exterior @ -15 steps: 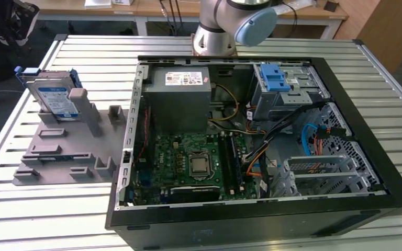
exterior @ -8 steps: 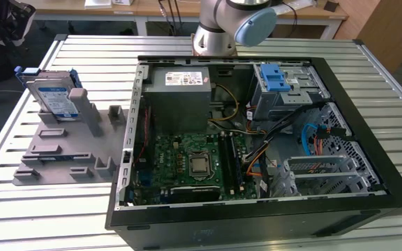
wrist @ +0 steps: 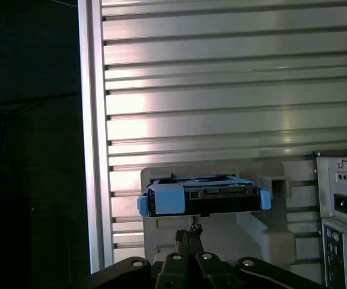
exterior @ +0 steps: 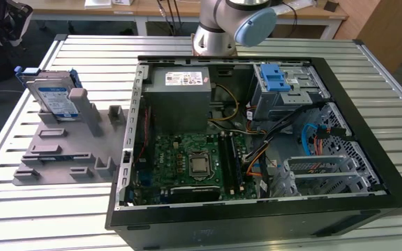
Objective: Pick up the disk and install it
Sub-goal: 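Pick up the disk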
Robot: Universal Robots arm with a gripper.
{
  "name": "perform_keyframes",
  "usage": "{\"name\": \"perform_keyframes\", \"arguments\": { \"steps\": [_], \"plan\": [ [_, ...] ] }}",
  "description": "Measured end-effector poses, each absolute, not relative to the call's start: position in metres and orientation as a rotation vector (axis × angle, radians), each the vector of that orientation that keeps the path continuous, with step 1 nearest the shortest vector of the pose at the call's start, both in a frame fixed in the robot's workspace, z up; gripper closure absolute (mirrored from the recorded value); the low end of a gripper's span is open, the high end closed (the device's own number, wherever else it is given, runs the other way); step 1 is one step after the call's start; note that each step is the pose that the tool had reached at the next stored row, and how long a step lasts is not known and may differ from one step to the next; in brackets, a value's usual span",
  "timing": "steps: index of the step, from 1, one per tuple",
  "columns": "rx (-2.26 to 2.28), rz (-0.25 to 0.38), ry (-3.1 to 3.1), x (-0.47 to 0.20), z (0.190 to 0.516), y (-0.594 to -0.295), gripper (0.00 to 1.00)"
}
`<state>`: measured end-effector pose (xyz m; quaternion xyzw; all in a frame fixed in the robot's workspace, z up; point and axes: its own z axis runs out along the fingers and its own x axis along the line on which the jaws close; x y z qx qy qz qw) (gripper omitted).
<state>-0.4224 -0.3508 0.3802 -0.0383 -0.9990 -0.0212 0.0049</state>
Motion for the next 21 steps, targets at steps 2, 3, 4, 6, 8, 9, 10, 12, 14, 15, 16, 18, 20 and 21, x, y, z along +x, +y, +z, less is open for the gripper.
{"name": "perform_keyframes", "arguments": {
  "steps": [2,3,4,6,8,9,10,12,14,15,16,18,20,21],
  "plan": [
    [-0.118,-0.066,-3.129,-0.4225,0.3802,-0.3508,0.89],
    [-0.110,-0.066,-3.129,-0.4224,0.3802,-0.3509,0.89],
    [-0.095,-0.066,-3.129,-0.4224,0.3802,-0.3509,0.89],
    [-0.052,-0.066,-3.130,-0.4225,0.3802,-0.3509,0.89],
    [-0.007,-0.065,-3.130,-0.4225,0.3801,-0.3509,0.89],
    [0.016,-0.065,-3.129,-0.4225,0.3801,-0.3509,0.89],
    [0.039,-0.065,-3.129,-0.4225,0.3801,-0.3509,0.89],
    [0.081,-0.064,-3.128,-0.4225,0.3801,-0.3509,0.89],
    [0.120,-0.064,-3.126,-0.4225,0.3801,-0.3509,0.89],
    [0.137,-0.063,-3.125,-0.4225,0.3801,-0.3509,0.89],
    [0.155,-0.063,-3.124,-0.4226,0.3801,-0.3509,0.89],
    [0.191,-0.062,-3.121,-0.4226,0.3801,-0.3509,0.89],
    [0.227,-0.062,-3.118,-0.4226,0.3801,-0.3509,0.89],
    [0.243,-0.062,-3.117,-0.4226,0.3801,-0.3509,0.89]
  ]
}}
